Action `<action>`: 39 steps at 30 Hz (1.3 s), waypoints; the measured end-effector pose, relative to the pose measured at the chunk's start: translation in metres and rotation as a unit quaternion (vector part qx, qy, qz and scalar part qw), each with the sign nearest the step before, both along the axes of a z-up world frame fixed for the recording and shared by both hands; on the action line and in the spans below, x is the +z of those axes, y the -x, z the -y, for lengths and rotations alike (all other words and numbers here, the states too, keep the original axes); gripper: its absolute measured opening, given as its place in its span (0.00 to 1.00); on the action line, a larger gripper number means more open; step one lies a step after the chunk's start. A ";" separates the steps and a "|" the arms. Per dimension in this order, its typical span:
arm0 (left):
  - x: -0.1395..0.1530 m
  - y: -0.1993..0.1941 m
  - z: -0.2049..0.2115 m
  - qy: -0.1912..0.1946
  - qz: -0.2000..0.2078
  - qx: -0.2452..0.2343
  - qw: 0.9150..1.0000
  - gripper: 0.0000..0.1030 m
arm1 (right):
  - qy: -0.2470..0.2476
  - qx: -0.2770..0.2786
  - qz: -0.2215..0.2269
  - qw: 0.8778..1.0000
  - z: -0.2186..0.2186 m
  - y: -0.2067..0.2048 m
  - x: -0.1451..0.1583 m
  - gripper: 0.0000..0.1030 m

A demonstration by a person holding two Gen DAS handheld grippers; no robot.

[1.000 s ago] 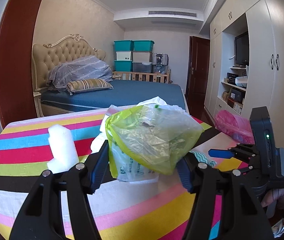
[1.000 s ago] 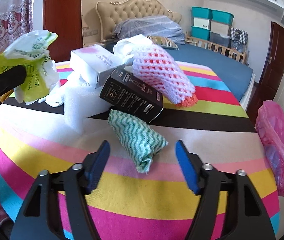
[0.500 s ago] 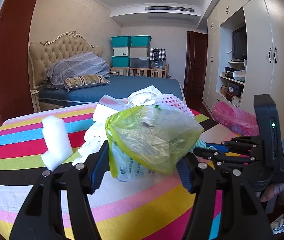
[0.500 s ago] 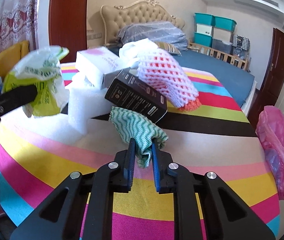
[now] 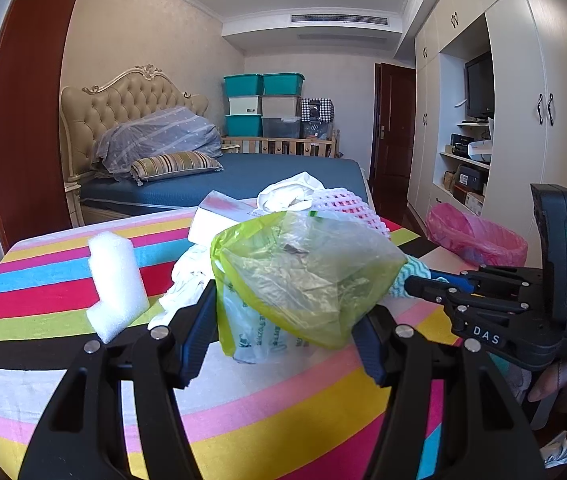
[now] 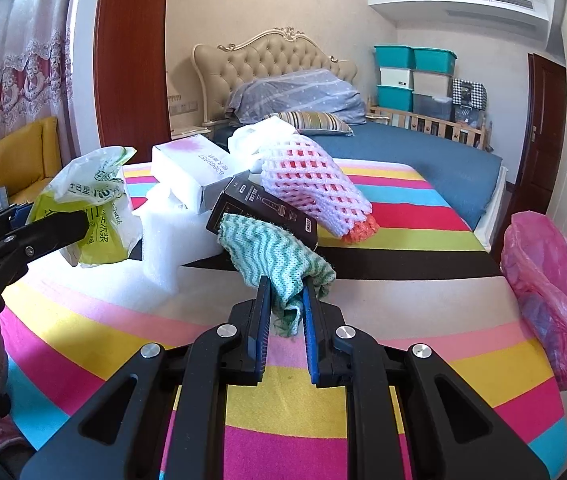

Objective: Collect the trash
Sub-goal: 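Grasp the green-white cloth with the right tool while the left tool holds the green bag, then carry the green bag and cloth to the pink wastebasket and open both tools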

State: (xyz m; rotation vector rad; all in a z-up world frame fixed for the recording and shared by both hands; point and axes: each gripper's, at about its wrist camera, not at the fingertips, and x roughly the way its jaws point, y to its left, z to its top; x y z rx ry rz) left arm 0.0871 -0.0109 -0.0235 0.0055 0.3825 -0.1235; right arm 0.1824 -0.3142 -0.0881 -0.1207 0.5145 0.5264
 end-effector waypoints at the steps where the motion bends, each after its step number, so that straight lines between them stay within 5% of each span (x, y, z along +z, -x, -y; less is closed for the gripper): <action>1: 0.000 0.001 0.001 -0.003 0.001 0.000 1.000 0.58 | -0.004 0.000 -0.001 1.000 0.001 0.002 0.001 0.15; 28: -0.015 0.018 0.066 -0.101 -0.002 -0.087 0.991 0.58 | -0.024 -0.037 0.007 0.999 0.057 0.038 -0.004 0.15; 39: -0.006 -0.004 0.094 -0.085 -0.022 -0.136 0.987 0.58 | -0.040 -0.080 0.021 0.996 0.099 0.035 0.005 0.15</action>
